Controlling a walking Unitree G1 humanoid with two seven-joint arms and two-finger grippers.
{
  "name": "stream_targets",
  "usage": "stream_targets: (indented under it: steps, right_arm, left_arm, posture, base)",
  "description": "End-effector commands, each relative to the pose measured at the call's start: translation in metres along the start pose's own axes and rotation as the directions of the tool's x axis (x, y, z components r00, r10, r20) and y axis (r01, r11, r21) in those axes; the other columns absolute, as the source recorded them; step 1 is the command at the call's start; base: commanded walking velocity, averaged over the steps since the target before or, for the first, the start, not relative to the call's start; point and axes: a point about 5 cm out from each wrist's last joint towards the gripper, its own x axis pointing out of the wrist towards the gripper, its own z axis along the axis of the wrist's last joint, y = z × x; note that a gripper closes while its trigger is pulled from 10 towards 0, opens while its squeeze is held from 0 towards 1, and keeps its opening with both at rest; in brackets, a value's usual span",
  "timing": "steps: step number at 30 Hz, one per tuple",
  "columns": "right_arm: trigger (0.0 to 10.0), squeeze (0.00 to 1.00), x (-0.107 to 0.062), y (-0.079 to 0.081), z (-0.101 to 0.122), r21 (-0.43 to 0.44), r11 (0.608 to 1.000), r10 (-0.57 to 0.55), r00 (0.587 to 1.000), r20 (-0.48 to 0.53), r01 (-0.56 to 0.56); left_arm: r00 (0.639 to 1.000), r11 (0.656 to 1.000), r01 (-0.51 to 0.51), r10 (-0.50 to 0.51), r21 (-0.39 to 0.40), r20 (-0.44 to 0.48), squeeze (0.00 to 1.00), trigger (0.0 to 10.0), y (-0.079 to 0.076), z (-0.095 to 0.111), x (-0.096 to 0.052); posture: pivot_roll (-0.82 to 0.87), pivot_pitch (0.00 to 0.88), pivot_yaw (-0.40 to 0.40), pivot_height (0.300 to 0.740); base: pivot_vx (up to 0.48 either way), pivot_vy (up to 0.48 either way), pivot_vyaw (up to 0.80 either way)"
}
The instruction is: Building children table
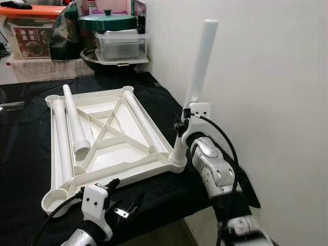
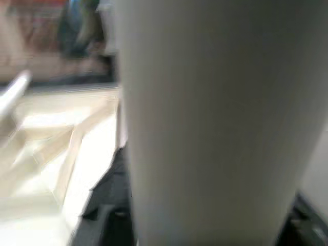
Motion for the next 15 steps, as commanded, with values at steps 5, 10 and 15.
stream_targets:
  steps: [5, 10, 15]
  right_arm:
    - [10.0, 0.00, -0.003, 0.029, 0.012, 0.067, 0.885, 0.456, 0.887, 0.070, -0.461]
    - [10.0, 0.00, -0.010, 0.039, 0.023, 0.006, 0.778, 0.625, 0.774, 0.102, -0.629]
    - [10.0, 0.00, -0.018, 0.055, 0.029, -0.093, 0.487, 0.874, 0.485, 0.041, -0.869]
  left_arm:
    - [1.000, 1.000, 0.020, -0.020, 0.002, -0.009, 0.00, 10.0, 0.001, -0.001, 0.003]
    - [1.000, 1.000, 0.020, -0.020, 0.003, -0.008, 0.00, 10.0, 0.001, -0.001, 0.004]
    - [1.000, 1.000, 0.009, -0.009, 0.007, -0.001, 0.00, 10.0, 0.003, 0.000, 0.006]
  posture:
    - [0.11, 0.000, -0.076, 0.740]
    - [0.11, 0.000, -0.077, 0.740]
    - [0.14, 0.000, -0.109, 0.740]
  base:
    - [0.000, 0.000, 0.00]
    - [0.000, 0.000, 0.00]
    - [0.000, 0.000, 0.00]
